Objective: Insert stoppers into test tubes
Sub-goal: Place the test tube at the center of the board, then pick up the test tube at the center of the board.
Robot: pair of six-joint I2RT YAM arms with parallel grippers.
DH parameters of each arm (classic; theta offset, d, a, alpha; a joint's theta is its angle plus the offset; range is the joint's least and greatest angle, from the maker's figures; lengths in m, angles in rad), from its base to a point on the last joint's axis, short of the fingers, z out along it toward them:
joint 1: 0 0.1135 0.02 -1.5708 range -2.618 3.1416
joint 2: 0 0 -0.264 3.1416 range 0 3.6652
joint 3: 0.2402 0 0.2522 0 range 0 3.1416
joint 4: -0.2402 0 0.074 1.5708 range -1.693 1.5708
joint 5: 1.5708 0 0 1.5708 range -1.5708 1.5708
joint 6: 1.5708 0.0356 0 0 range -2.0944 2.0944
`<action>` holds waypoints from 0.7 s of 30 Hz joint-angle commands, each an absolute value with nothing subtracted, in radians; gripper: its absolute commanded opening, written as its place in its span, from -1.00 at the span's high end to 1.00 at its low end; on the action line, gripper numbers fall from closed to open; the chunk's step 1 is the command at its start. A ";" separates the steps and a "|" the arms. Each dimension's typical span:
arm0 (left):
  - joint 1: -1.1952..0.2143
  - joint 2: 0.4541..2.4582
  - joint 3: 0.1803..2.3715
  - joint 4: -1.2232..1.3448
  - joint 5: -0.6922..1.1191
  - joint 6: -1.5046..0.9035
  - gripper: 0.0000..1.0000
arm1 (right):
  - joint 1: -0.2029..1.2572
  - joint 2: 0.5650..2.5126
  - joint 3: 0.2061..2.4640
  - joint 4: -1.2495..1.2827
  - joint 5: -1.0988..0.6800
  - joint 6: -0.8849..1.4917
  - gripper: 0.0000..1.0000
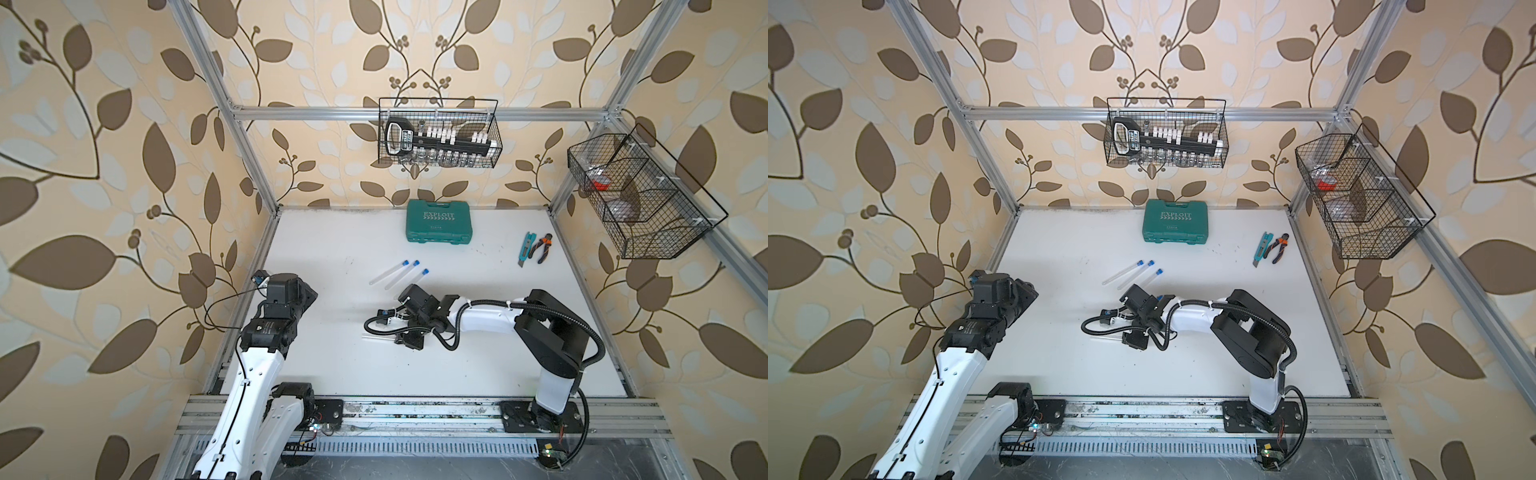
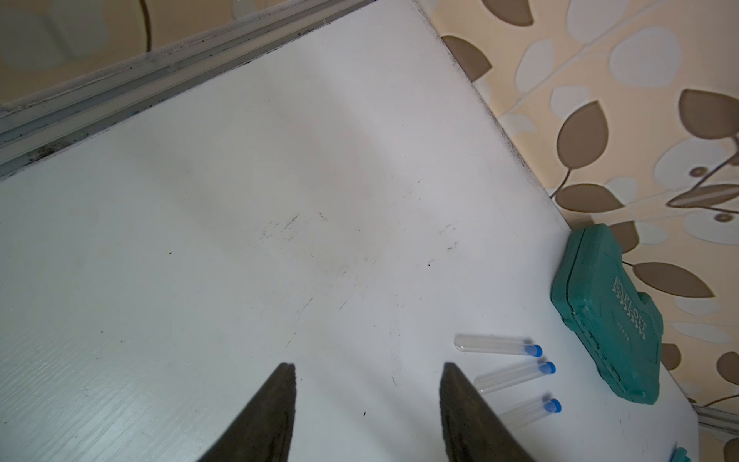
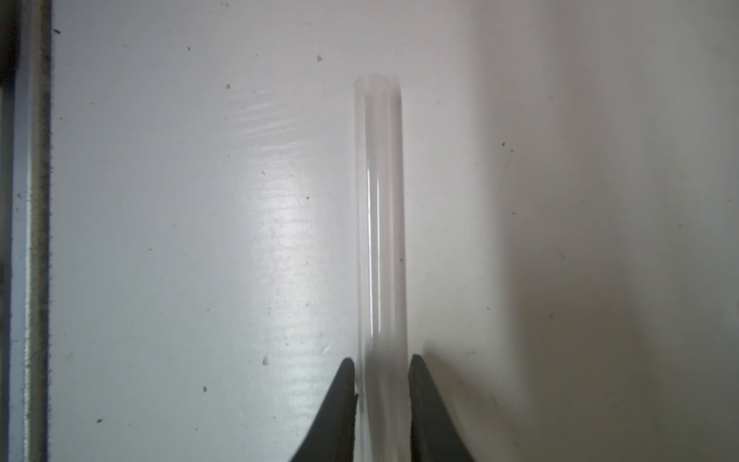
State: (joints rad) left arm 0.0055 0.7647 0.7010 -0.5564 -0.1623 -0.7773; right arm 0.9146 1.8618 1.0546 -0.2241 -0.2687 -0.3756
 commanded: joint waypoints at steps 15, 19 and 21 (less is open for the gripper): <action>-0.001 0.775 0.734 -0.532 -0.100 -0.756 -0.18 | 0.919 1.929 1.093 -0.326 -0.218 -0.434 0.83; -0.001 0.778 0.740 -0.521 -0.064 -0.739 -0.17 | 0.914 1.897 1.111 -0.332 -0.258 -0.417 0.89; -0.001 0.782 0.739 -0.486 -0.017 -0.714 -0.17 | 0.897 1.861 1.119 -0.319 -0.307 -0.380 0.91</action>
State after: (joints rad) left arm 0.0055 0.7799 0.7033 -0.5430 -0.0803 -0.7578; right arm 0.9092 1.8854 1.0962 -0.2668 -0.2516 -0.4076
